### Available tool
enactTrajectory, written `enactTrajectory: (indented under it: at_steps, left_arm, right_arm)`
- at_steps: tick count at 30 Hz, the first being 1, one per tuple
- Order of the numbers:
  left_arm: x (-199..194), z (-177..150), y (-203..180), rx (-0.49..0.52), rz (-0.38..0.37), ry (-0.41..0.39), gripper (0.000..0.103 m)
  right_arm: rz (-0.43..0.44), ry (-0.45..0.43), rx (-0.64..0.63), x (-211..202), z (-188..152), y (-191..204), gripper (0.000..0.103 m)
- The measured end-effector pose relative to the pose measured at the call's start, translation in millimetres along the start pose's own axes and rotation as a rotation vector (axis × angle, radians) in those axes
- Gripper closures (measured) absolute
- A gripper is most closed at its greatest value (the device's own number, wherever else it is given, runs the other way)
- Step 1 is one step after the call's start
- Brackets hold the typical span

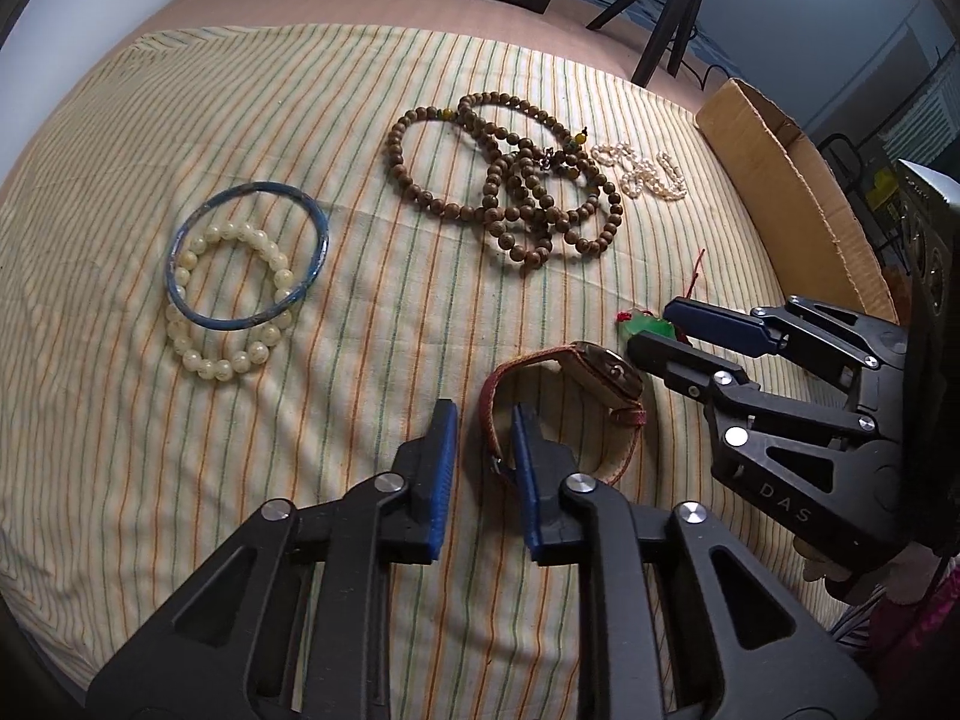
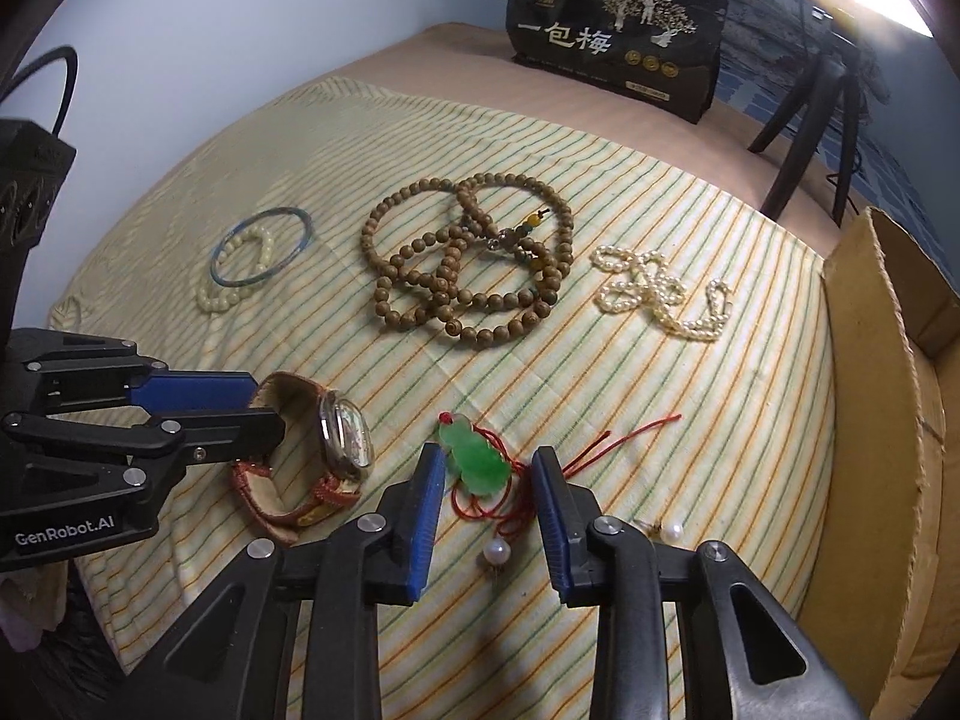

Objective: Organize jewelry
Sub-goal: 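Grasp the brown leather watch with the left tool while the right tool grasps the green jade pendant, then carry the watch and pendant with both tools over the cardboard box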

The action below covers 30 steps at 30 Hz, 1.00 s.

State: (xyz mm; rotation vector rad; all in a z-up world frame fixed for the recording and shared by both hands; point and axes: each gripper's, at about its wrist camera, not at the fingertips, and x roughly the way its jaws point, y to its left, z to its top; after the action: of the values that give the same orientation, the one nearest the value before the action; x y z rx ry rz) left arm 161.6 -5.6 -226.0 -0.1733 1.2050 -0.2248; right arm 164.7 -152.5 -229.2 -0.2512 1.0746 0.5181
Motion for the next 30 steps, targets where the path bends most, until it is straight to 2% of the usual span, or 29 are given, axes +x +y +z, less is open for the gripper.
enactTrajectory:
  at_steps: [6,8,18,30]
  left_arm:
    - [4,3,-1,-0.003,-0.005,0.004,0.095]
    - [4,4,-2,-0.005,-0.007,0.003,0.096]
    - [-7,2,1,-0.008,-0.013,-0.021,0.098]
    - [-29,-3,0,-0.004,-0.024,-0.066,0.098]
  right_arm:
    - [0.01,-0.004,0.012,-2,1,-3,0.09]
    - [0.02,-0.009,0.029,-3,1,-5,0.1]
    - [0.057,-0.111,0.136,-35,10,-20,0.1]
    - [0.011,-0.243,0.22,-91,4,-42,0.1]
